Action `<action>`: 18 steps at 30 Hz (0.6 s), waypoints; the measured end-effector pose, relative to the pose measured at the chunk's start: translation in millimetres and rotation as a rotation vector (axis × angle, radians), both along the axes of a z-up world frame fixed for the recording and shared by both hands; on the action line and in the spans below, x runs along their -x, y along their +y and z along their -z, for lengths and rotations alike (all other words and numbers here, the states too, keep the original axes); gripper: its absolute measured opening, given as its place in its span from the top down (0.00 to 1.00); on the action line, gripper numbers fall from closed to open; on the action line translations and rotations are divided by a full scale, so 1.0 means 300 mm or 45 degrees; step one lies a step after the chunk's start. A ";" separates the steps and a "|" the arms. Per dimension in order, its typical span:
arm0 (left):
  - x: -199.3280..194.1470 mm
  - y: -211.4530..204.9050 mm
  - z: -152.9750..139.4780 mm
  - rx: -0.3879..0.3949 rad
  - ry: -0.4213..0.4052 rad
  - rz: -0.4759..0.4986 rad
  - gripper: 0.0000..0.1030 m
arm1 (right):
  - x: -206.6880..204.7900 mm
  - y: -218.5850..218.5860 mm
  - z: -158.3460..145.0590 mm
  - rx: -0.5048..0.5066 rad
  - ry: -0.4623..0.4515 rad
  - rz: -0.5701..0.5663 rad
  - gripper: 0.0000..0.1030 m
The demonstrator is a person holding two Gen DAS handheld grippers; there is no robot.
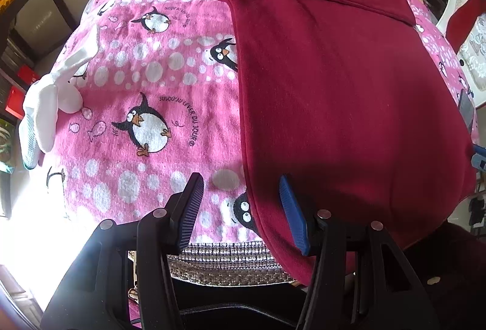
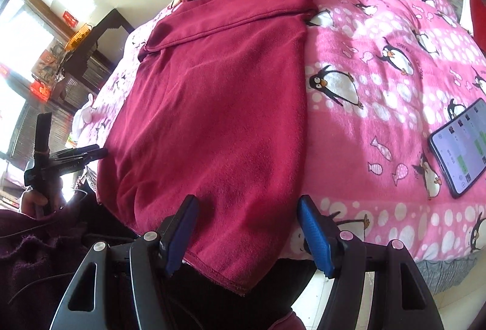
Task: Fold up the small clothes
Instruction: 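Move the left tool to the shirt hem and grasp it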
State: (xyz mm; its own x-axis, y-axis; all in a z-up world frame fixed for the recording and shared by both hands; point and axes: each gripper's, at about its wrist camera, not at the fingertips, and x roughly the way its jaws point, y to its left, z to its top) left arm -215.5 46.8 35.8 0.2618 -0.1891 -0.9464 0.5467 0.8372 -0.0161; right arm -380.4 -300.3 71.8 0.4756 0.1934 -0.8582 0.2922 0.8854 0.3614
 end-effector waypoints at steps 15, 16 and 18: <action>0.028 0.038 0.005 0.037 0.074 -0.018 0.49 | -0.049 0.015 0.019 -0.008 0.025 -0.040 0.37; 0.030 0.043 0.006 0.044 0.090 -0.015 0.49 | -0.050 0.012 0.019 -0.004 0.026 -0.047 0.37; 0.035 0.050 0.005 0.055 0.116 -0.009 0.49 | -0.051 0.011 0.020 -0.005 0.025 -0.049 0.37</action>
State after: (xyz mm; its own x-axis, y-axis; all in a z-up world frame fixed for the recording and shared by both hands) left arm -225.9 61.9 34.3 0.1762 -0.2287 -0.9574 0.5354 0.8385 -0.1017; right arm -365.1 -296.9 65.7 0.4507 0.2145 -0.8665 0.2653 0.8947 0.3595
